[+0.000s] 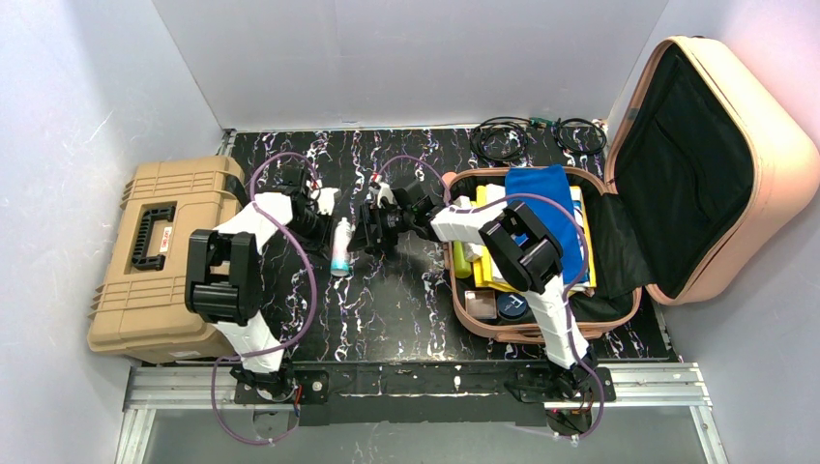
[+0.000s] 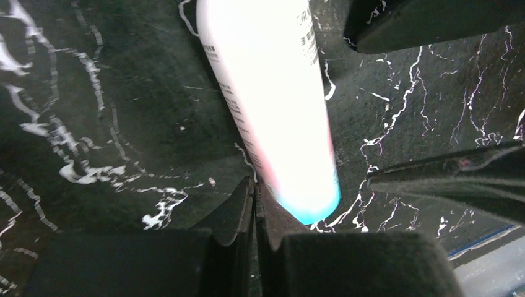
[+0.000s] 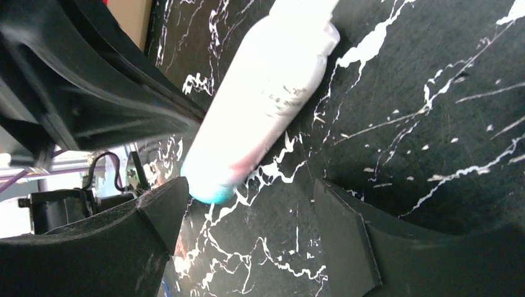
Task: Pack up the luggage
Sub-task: Pick up the makeup from the center of the board.
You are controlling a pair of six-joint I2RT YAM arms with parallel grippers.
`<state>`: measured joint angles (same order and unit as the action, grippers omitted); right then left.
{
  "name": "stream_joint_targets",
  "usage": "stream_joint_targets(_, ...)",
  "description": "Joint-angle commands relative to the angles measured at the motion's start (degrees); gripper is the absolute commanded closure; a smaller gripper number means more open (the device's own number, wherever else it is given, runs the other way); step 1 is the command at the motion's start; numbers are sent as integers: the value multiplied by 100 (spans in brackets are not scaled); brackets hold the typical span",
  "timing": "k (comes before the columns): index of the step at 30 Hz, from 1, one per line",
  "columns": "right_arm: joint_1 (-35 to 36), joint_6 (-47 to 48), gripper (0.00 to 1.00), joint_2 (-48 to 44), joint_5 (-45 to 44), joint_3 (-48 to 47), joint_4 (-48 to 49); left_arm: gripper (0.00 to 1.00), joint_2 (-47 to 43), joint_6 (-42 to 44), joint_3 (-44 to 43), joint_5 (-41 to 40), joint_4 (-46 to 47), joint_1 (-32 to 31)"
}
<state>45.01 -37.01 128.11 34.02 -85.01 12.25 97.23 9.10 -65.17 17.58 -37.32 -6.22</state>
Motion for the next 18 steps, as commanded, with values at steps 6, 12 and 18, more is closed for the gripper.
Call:
stream_joint_targets(6, 24, -302, 17, 364, -12, -384, 304, 97, 285, -200, -154, 799, 72, -192)
stream_joint_targets(12, 47, -394, 19, 480, 46, -261, 445, 96, 330, -333, -144, 1082, 256, -222)
stream_joint_targets(18, 116, -870, 24, 575, 371, 32, 1230, 93, 397, -401, -122, 1511, 269, -239)
